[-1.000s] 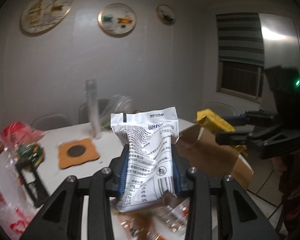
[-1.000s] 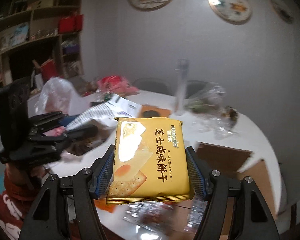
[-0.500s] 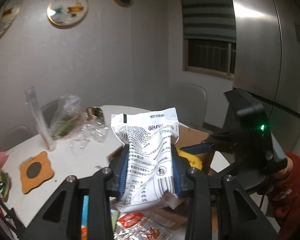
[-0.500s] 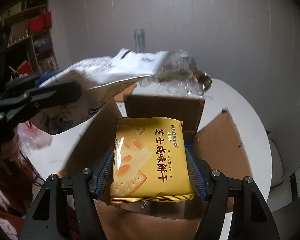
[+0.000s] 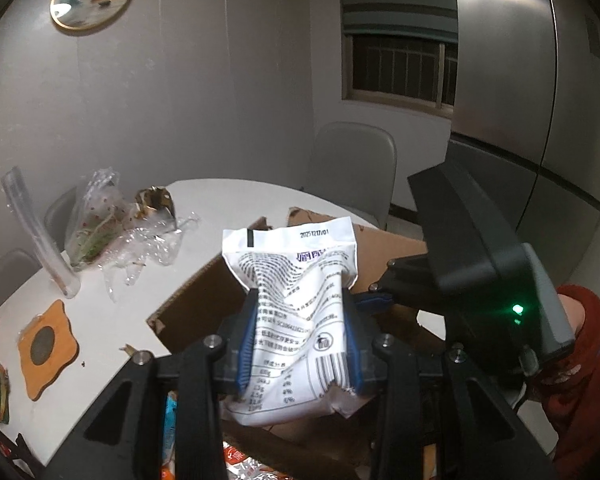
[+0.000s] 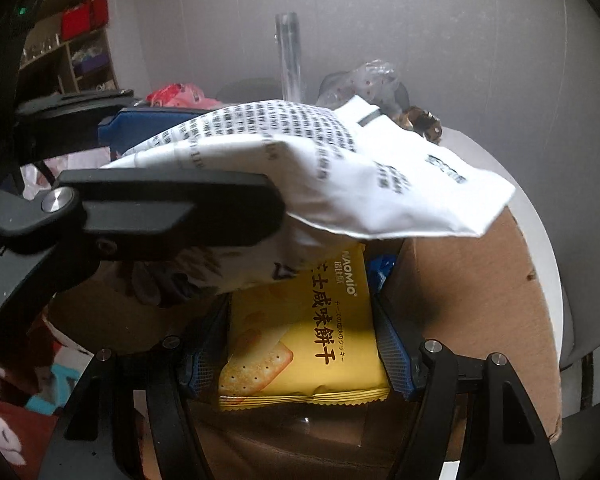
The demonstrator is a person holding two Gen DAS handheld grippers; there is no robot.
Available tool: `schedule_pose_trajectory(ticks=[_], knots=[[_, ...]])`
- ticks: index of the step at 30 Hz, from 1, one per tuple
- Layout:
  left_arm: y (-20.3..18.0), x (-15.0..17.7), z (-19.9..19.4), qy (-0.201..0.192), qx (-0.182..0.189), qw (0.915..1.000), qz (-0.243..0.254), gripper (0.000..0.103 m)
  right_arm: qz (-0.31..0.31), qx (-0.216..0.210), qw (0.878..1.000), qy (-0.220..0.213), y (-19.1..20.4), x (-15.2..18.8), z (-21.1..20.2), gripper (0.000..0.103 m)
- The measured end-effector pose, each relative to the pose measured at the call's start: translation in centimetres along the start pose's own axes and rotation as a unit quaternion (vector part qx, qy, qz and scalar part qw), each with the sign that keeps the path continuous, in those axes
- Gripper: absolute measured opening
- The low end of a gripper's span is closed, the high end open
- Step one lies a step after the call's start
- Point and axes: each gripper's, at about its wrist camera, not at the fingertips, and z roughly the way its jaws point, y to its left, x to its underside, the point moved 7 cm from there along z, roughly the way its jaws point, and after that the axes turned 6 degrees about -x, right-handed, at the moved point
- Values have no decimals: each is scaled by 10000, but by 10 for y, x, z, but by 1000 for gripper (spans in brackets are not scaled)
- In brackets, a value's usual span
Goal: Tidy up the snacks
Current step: 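Carry both packs into the cardboard box and open both tools, then return both tools to the remaining snacks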
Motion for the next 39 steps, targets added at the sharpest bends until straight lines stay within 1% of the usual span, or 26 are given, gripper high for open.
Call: schedule_pose_trajectory(ticks=[1,3,5,7,10,13,16,18,20,21,22,24,26,27,28,31,32,34,37,39], knots=[[-1,2,2,30,19,10000,16,33,-49,29,10000,10,1,1,0,66],[-5,3,6,98,59,9999,42,34,-85,33,10000,-8,2,1,-1,73],[-6,6,8,146,35,9998,88,34,-99,-9,9999,-58,5,0,-4,75],[-7,10,11,198,21,9997,141,35,-143,47,9998,-95,6,0,-9,75],[-9,14,14,276,81,9995,138,35,-221,80,9997,-79,7,2,-14,75],[-6,12,13,180,-17,9997,188,35,-317,125,9994,11,10,7,-14,76],[-5,9,7,121,35,9998,151,35,-382,188,9990,127,18,15,-10,76],[-2,8,6,91,-65,9998,189,35,-433,318,9984,161,19,18,-9,77],[1,10,2,70,-84,9998,143,42,-405,364,9984,159,17,18,-9,77],[3,11,-1,40,-82,9999,105,51,-373,333,9986,156,17,18,-9,77],[6,12,-6,-4,-100,9999,70,57,-347,321,9988,152,17,21,-11,77],[14,16,-20,-128,-191,9997,-16,58,-346,344,9987,138,18,20,-13,77],[23,19,-36,-237,-251,9993,-152,64,-341,361,9987,86,20,19,-16,77],[29,21,-47,-341,-303,9986,-255,74,-329,364,9988,33,22,18,-20,77],[38,24,-61,-486,-408,9973,-376,81,-313,376,9988,-36,24,16,-24,77],[55,36,-91,-662,-648,9940,-575,82,-297,490,9972,-482,35,6,-49,77],[62,42,-102,-705,-731,9927,-646,83,-298,469,9965,-622,41,3,-56,77],[73,56,-120,-758,-923,9899,-764,88,-311,392,9946,-906,55,-3,-70,77],[90,80,-141,-813,-1217,9847,-941,89,-488,336,9916,-1146,80,-11,-79,77],[102,100,-152,-833,-1382,9810,-1078,89,-651,187,9904,-1203,105,-13,-77,77]])
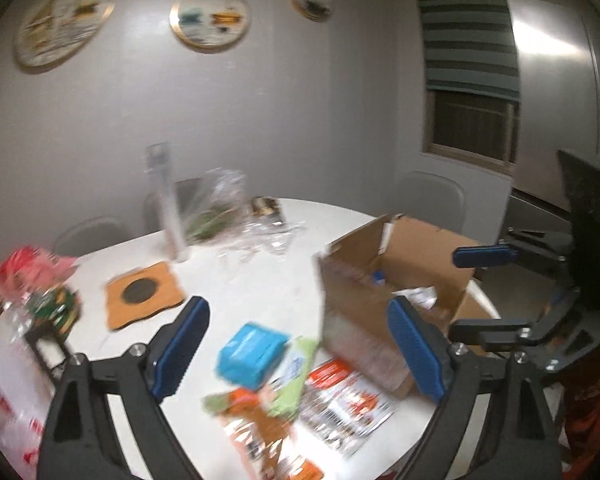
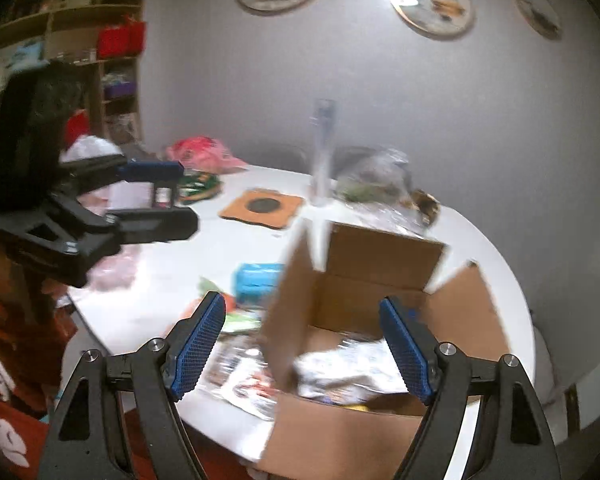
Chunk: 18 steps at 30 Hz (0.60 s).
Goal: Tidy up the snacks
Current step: 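Return both tools to the remaining snacks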
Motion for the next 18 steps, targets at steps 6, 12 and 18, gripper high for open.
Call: schedule_pose_trajectory(ticks=[6,12,18], knots=[[53,59,-10,246,-188,9982,-520,89,-497,-275,9984,54,67,-2,25,77],[80,107,2,570,-297,9945,-822,89,-512,-697,9950,491,109,18,73,76],[76,151,38,1104,-109,9887,-1006,88,-30,-706,9922,1025,107,62,126,76]])
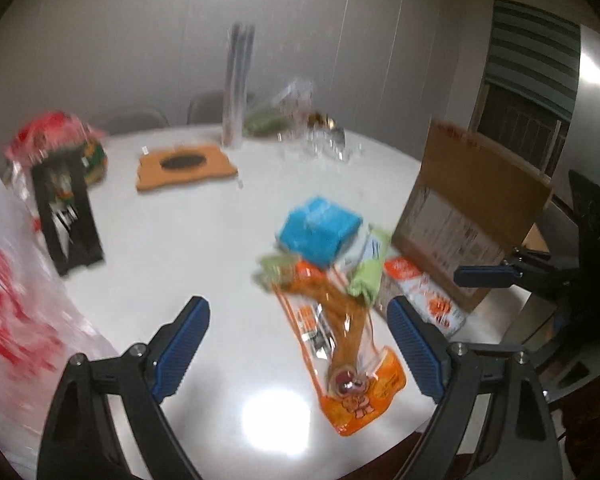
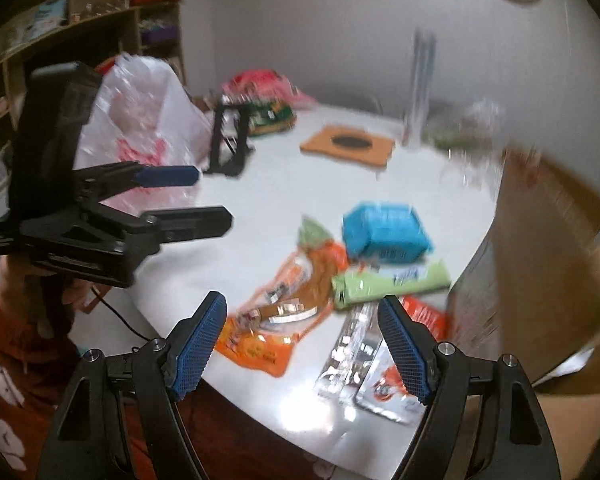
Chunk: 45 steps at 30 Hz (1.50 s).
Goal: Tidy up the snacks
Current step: 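Return both tools to the remaining snacks, then grasp the orange spicy strip pack with the left tool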
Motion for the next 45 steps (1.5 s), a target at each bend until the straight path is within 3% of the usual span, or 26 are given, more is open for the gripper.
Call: schedule_pose_trajectory(ticks=[2,4,11,13,15,24,26,28,30,40,45], knots=[[-8,13,18,203,75,9998,48,86,155,11,9998,80,-8,13,14,76],[-16,18,29,328,174,9993,56,73,355,86,9993,80,-19,27,26,72],[-44,32,54,588,372,9971,321,47,489,304,9983,-62,-30,45,35,55],[-45,35,56,643,358,9964,409,30,492,327,9982,-85,-31,46,35,48],[-42,38,57,625,287,9965,475,30,447,385,9982,-81,-31,47,37,40],[-20,44,45,676,192,9971,300,31,341,664,9972,-79,-35,47,50,40],[-19,45,45,685,180,9971,279,37,245,782,9966,-67,-33,46,54,40],[-18,44,47,672,185,9973,225,49,197,854,9961,-55,-32,46,56,40],[-20,43,50,683,221,9973,180,51,182,891,9958,-68,-32,45,58,41],[-24,41,57,640,151,9975,266,51,-142,1042,9943,-178,-17,50,60,41],[-16,46,49,604,151,9978,215,50,-60,847,9962,-217,-11,51,57,41]])
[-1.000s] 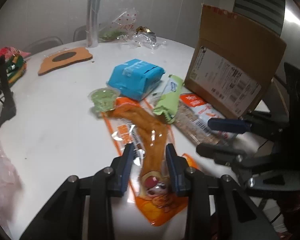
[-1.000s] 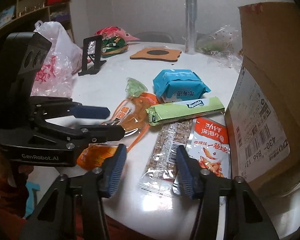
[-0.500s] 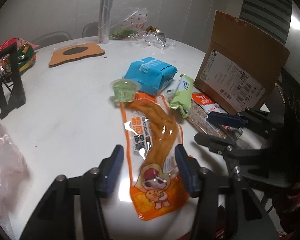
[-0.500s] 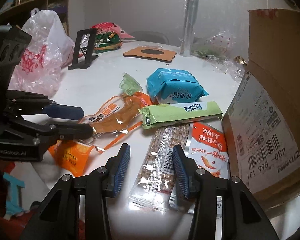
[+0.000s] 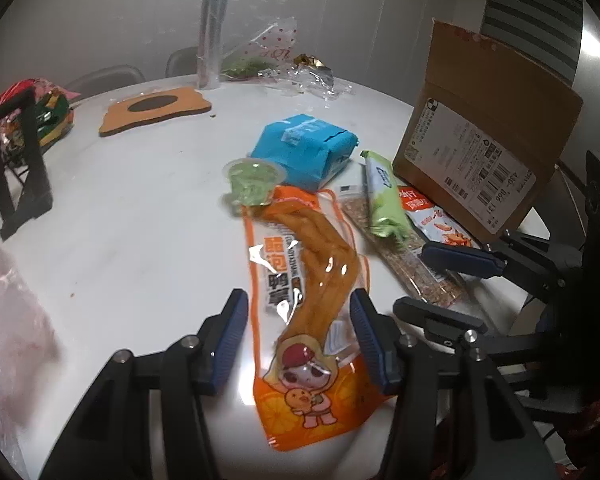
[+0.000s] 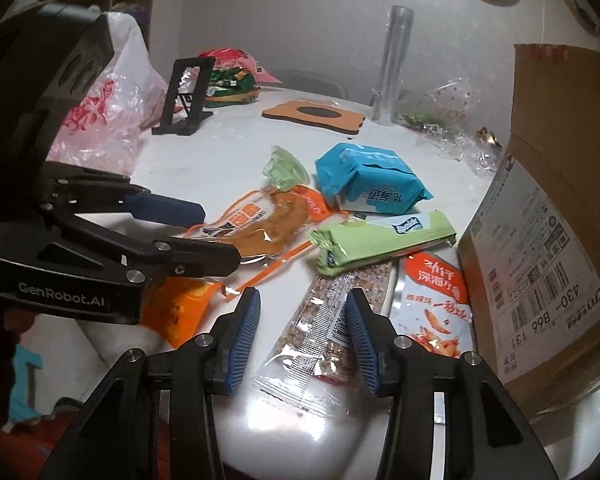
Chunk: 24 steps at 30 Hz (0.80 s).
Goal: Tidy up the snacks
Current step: 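Grasp the orange spicy strip pack with the left tool, then lift the orange pack with left tool while right tool grasps the green jelly cup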
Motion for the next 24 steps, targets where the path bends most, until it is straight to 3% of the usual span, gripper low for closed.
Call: schedule_pose_trajectory(ticks=[9,12,16,24], knots=[[24,20,-24,-65,-59,9999,-104,50,-154,-203,9996,104,17,6,-10,40],[26,19,-23,-78,-6,9998,-179,50,132,-278,9995,78,11,2,-16,40],[17,12,-15,-86,34,9999,-82,58,343,-67,9993,-127,-4,-14,-21,40],[4,2,-2,-60,-43,9999,136,59,378,141,9991,-112,-15,-29,-10,40]])
